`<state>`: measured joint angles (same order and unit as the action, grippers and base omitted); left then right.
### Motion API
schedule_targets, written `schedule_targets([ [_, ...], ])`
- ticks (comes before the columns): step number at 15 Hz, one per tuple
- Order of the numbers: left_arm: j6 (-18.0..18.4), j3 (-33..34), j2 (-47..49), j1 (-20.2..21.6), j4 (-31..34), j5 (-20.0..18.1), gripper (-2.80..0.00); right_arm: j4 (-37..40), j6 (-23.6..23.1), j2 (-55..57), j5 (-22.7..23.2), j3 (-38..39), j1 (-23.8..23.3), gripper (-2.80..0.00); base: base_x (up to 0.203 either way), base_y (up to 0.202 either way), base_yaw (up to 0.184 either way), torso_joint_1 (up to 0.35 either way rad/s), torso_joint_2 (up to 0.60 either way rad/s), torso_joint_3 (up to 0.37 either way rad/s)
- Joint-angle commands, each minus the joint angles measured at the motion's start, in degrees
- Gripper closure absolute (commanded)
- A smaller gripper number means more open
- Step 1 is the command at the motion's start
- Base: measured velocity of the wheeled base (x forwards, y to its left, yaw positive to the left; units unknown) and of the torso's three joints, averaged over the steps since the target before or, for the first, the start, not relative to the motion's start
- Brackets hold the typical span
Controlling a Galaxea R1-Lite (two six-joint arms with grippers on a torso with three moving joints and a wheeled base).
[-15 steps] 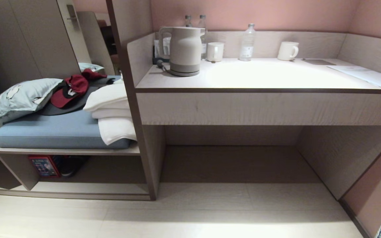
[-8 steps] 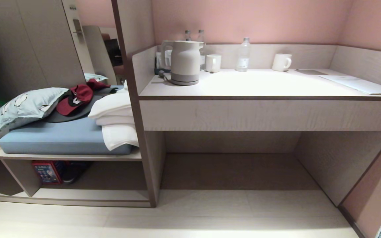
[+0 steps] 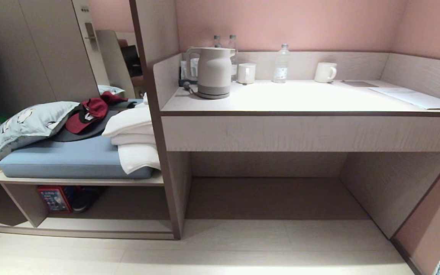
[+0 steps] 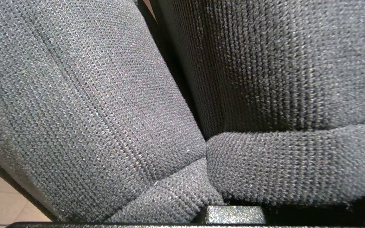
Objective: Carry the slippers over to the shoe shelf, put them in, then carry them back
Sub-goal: Place the slippers into the shoe cabinet
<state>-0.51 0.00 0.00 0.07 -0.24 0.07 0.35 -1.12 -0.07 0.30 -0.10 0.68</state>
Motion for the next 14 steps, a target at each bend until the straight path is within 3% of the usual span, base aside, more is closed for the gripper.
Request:
schedule_targets([
  [1, 0.0, 0.0, 0.0, 0.0, 0.0, 0.0, 0.0, 0.0, 0.0, 0.0, 0.0, 0.0, 0.0, 0.0, 0.0, 0.0, 0.0, 0.0, 0.0, 0.0],
  [4, 0.0, 0.0, 0.0, 0.0, 0.0, 0.0, 0.0, 0.0, 0.0, 0.0, 0.0, 0.0, 0.0, 0.0, -0.001, 0.092, -0.001, 0.002, 0.0, 0.003],
  [14, 0.0, 0.0, 0.0, 0.0, 0.0, 0.0, 0.0, 0.0, -0.1, 0.0, 0.0, 0.0, 0.0, 0.0, 0.0, 0.195, -0.002, 0.004, 0.0, 0.002],
])
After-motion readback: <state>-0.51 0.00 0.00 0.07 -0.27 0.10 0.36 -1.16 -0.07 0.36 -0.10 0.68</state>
